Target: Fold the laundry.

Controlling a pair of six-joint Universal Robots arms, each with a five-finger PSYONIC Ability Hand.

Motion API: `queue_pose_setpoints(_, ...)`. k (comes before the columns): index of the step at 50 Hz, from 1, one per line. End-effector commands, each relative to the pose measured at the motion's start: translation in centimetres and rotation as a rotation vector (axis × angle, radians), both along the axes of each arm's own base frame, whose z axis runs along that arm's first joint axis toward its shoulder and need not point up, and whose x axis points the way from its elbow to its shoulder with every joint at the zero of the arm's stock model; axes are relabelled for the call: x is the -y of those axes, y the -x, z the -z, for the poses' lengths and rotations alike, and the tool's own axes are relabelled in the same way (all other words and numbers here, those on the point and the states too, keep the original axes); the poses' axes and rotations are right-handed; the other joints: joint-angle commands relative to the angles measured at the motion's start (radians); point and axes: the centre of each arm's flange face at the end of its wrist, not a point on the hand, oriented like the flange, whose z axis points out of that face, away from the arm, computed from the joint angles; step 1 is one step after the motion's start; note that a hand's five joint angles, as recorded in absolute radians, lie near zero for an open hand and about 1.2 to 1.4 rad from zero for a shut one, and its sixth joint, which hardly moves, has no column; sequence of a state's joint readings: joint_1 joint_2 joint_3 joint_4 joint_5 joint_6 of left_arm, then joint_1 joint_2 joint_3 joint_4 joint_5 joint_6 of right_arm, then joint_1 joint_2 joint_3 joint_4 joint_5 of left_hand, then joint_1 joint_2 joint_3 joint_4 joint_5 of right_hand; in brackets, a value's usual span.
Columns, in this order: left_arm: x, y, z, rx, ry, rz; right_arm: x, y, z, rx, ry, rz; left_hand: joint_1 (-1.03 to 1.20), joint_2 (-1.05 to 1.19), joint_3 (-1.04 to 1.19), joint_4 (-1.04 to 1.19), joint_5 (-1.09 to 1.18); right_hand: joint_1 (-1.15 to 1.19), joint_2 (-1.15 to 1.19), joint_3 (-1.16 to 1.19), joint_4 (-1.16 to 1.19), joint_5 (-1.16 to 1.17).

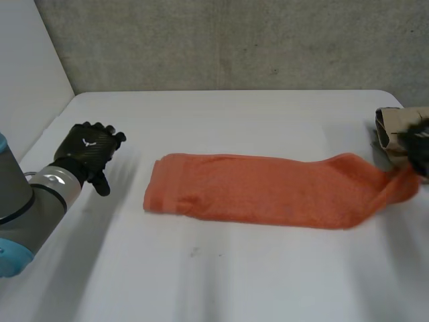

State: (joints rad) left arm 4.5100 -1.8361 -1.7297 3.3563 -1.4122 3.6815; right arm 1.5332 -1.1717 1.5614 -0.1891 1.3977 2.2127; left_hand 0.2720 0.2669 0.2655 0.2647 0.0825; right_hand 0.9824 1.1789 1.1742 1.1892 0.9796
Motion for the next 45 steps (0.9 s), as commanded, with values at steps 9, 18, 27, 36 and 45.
queue_pose_setpoints(9, 0.5, -2.2, -1.6, -0.048, 0.029, -0.073, -8.8, -25.5, -2.7, 0.089, 0.282, -0.668, -0.029, -0.024, -0.023, -0.022, -0.014, 0.414, 0.217, 0.222, 0.207, 0.242)
queue_pose_setpoints(18, 0.2, -2.9, -0.8, -0.044, -0.002, -0.092, -13.2, -33.5, 2.9, 0.119, 0.178, -0.914, -0.044, -0.039, -0.037, -0.037, -0.029, 0.414, 0.217, 0.222, 0.207, 0.242)
queue_pose_setpoints(27, 0.5, -2.8, -0.9, -0.044, 0.009, -0.088, -16.3, -35.8, 6.7, 0.208, -0.008, -1.053, -0.067, -0.062, -0.061, -0.06, -0.052, 0.025, -0.171, -0.166, -0.181, -0.146)
queue_pose_setpoints(36, 0.5, 0.7, -2.4, -0.075, 0.072, 0.015, -13.4, -31.1, 0.9, 0.347, -0.13, -0.703, -0.079, -0.074, -0.073, -0.072, -0.064, -0.808, -1.004, -1.0, -1.015, -0.98)
queue_pose_setpoints(45, -0.1, 6.4, -0.9, -0.164, 0.019, 0.155, -10.7, -22.4, -0.3, 0.546, -0.309, -0.386, -0.064, -0.059, -0.058, -0.057, -0.049, -0.808, -1.004, -1.0, -1.015, -0.98)
